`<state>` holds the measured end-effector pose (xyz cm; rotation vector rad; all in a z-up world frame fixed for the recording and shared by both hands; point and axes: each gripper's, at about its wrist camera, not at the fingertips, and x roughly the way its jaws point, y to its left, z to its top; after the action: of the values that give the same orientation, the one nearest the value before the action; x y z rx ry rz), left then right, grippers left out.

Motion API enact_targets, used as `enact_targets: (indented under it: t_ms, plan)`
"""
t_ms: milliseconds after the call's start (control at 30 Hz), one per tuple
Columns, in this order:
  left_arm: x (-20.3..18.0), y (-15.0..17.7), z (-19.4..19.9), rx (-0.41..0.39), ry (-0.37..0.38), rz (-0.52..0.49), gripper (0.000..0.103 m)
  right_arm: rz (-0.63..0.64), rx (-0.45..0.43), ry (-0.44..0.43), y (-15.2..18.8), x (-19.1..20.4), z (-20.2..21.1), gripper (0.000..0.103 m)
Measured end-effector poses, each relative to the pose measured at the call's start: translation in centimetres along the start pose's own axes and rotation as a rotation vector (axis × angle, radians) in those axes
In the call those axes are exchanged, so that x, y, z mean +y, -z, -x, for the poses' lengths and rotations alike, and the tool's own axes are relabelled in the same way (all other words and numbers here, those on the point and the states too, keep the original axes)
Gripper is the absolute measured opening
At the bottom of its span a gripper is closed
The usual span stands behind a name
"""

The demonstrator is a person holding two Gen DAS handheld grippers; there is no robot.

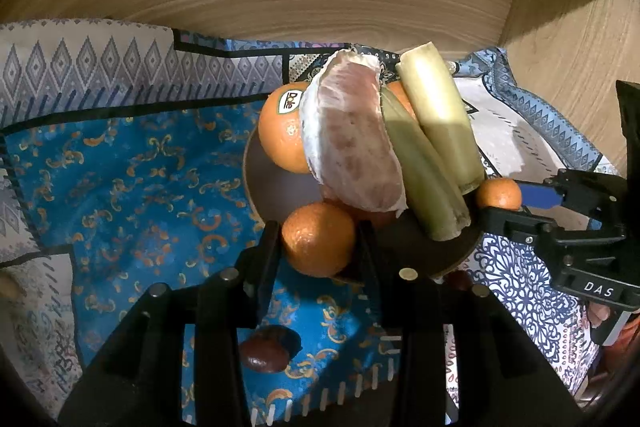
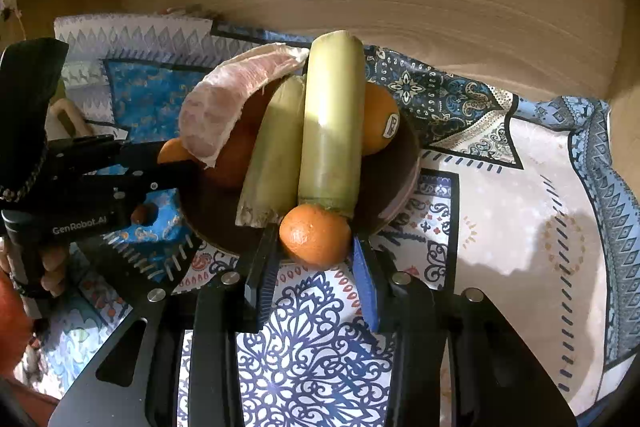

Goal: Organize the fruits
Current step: 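Carry both oranges to the dark plate and set them down, then open both grippers and withdraw them from the plate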

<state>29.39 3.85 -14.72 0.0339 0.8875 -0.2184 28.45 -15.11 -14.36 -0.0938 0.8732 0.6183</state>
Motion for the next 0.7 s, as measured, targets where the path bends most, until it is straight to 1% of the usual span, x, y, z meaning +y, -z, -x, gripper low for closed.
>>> enact_targets:
  t_ms: [67,133,200,267,400,567,700]
  plan:
    - [0.0,0.0,0.0,0.003,0.003,0.000,0.042,-0.001,0.001,0.000,0.0,0.1,0.0,0.032]
    - [0.0,0.0,0.1,0.002,0.001,0.003,0.051,-0.001,0.003,0.001,-0.1,0.2,-0.1,0.032]
    - [0.0,0.1,0.3,-0.007,-0.006,0.003,0.054,-0.002,0.001,-0.012,-0.1,0.2,0.0,0.032]
    - [0.0,0.2,0.6,-0.013,-0.011,-0.001,0.055,0.001,-0.011,0.008,-0.4,0.0,0.5,0.032]
    - [0.1,0.5,1.3,-0.036,-0.026,-0.003,0.063,0.003,-0.029,0.052,-1.4,-1.0,1.4,0.032]
    - [0.8,0.8,2.3,-0.053,-0.044,0.012,0.064,-0.002,-0.031,0.099,-3.5,-2.1,0.4,0.032]
    - [1.8,1.4,3.2,-0.065,-0.062,0.030,0.064,-0.038,-0.005,0.087,-4.5,-3.2,-1.3,0.032]
